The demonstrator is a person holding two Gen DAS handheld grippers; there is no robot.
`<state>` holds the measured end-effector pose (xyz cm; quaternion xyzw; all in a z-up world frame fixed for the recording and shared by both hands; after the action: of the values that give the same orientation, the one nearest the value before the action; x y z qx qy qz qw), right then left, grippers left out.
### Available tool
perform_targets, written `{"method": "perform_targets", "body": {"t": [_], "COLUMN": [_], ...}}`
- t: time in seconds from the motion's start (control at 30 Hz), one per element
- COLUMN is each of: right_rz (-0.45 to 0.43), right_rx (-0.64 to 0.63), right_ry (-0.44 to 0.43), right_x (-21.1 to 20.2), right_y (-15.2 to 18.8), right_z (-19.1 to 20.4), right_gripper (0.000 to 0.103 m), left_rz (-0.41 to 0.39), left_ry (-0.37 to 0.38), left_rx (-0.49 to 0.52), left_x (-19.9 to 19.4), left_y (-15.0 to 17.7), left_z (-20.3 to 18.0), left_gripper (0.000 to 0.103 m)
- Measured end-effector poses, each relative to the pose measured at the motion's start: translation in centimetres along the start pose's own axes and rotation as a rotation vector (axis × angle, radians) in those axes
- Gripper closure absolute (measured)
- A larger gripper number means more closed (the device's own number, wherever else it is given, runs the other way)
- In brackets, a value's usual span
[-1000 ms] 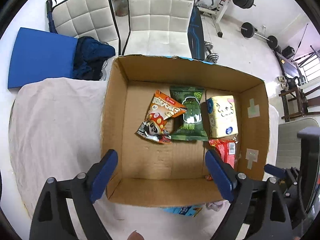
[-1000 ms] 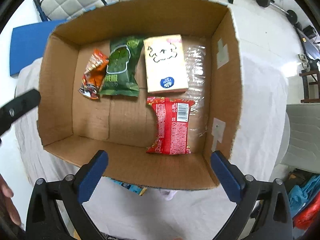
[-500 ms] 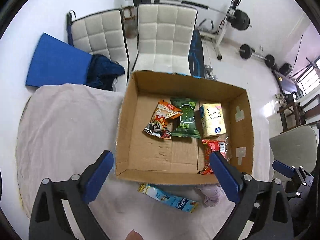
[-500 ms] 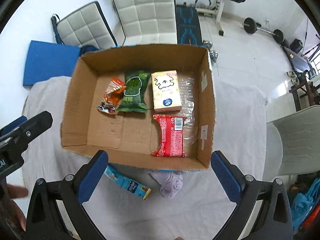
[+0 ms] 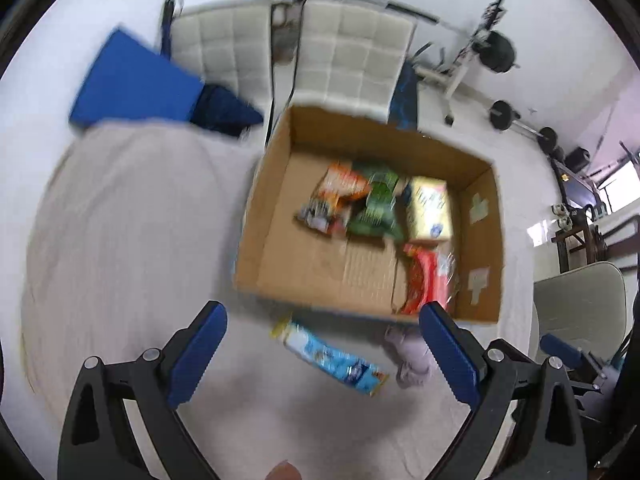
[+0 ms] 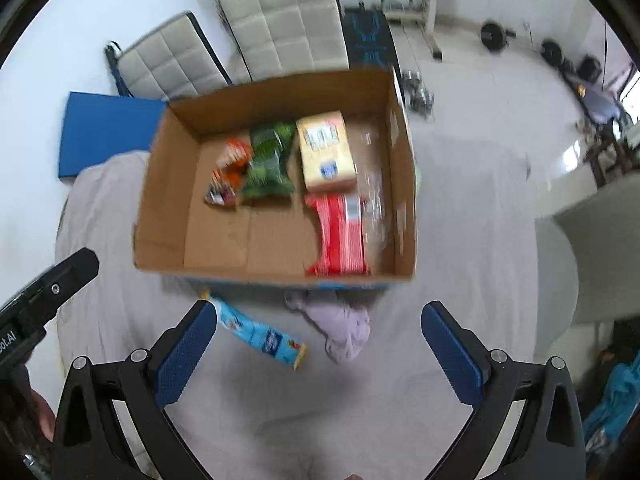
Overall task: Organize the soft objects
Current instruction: 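Grasp the lilac sock with the right tool while the left grasps the blue milk stick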
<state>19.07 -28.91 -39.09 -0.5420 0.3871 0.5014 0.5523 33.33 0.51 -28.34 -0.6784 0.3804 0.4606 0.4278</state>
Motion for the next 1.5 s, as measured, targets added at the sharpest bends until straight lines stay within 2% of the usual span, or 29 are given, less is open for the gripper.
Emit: {"method": "perform_targets", "body": {"t": [0.1, 0.23, 0.43, 0.6, 0.63, 0.7, 0.73, 0.8, 0.83, 0.87, 0.93, 1.03, 1.1, 1.13, 1.23, 1.3, 1.5], "right_rz": [0.06, 0.117, 0.177, 0.195, 0.195, 0.195, 0.195, 0.202, 0.207, 0.208, 0.215, 0.224, 0.234, 0.241, 0.24, 0.237, 0.223], "right_rx": [0.035, 0.052, 0.032, 0.026, 0.024, 0.016, 0.01, 0.003, 0.001, 0.0, -0.01, -0.033, -0.046, -0.057, -0.076, -0.083, -0.066], "right_ry": [-0.027, -0.051, -0.03, -0.024, -0.025, -0.018, -0.015, -0.014, -0.015, -0.022, -0.041, -0.046, -0.045, -0.037, -0.024, -0.012, -0.055], "right_x": [3.0, 7.0, 10.9, 12.6, 12.9, 13.5, 13.8, 14.5, 14.8, 15.3, 16.3, 17.6, 18.2, 18.6, 18.8, 18.6, 16.8], "right_y": [2.0, 4.2, 6.3, 7.1, 7.1, 7.1, 7.0, 6.8, 6.7, 6.4, 6.2, 6.1, 6.2, 6.3, 6.6, 6.9, 8.5], "right_z": [-0.6, -1.0, -1.2, -1.3, -1.3, -1.3, -1.2, -1.1, -1.0, -0.8, -0.6, -0.2, 0.0, 0.1, 0.4, 0.9, 2.0], "right_gripper": [0.0, 0.0, 0.0, 0.0, 0.0, 0.001, 0.004, 0.01, 0.015, 0.024, 0.031, 0.034, 0.043, 0.057, 0.067, 0.07, 0.072], "left_rz": [0.08, 0.233, 0.432, 0.494, 0.494, 0.482, 0.458, 0.42, 0.411, 0.399, 0.394, 0.382, 0.354, 0.33, 0.304, 0.293, 0.241], "left_ry": [-0.029, -0.061, -0.014, -0.038, -0.053, -0.067, -0.084, -0.098, -0.109, -0.125, -0.125, -0.131, -0.162, -0.179, -0.197, -0.2, -0.192], "left_rx": [-0.067, -0.173, -0.338, -0.397, -0.4, -0.398, -0.393, -0.347, -0.327, -0.287, -0.225, -0.138, -0.06, -0.011, 0.053, 0.069, 0.1], "left_x": [3.4, 9.0, 14.8, 18.4, 19.0, 19.7, 19.8, 20.1, 20.1, 20.1, 20.1, 19.7, 19.2, 18.8, 18.3, 17.9, 16.1], "left_y": [2.0, 5.2, 9.3, 11.2, 11.3, 11.5, 11.5, 11.5, 11.5, 11.6, 11.8, 12.0, 12.2, 12.4, 13.0, 13.6, 14.3], "left_z": [1.9, 4.2, 4.7, 4.2, 4.3, 4.2, 4.3, 4.1, 4.1, 4.1, 4.0, 4.0, 4.0, 3.9, 3.7, 3.6, 2.9], "left_gripper": [0.004, 0.004, 0.004, 0.005, 0.006, 0.015, 0.029, 0.042, 0.056, 0.063, 0.066, 0.073, 0.076, 0.077, 0.08, 0.081, 0.082]}}
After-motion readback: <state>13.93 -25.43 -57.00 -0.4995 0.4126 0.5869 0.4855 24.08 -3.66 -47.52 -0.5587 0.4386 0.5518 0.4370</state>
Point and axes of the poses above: each gripper's, at about its wrist camera, not at the fingertips, and x roughly the way its jaws point, z to its left, y to its underside, the point moved 8 cm from there along x, roughly the way its jaws point, and after that the axes turned 15 degrees about -x, right-handed, at the moved point
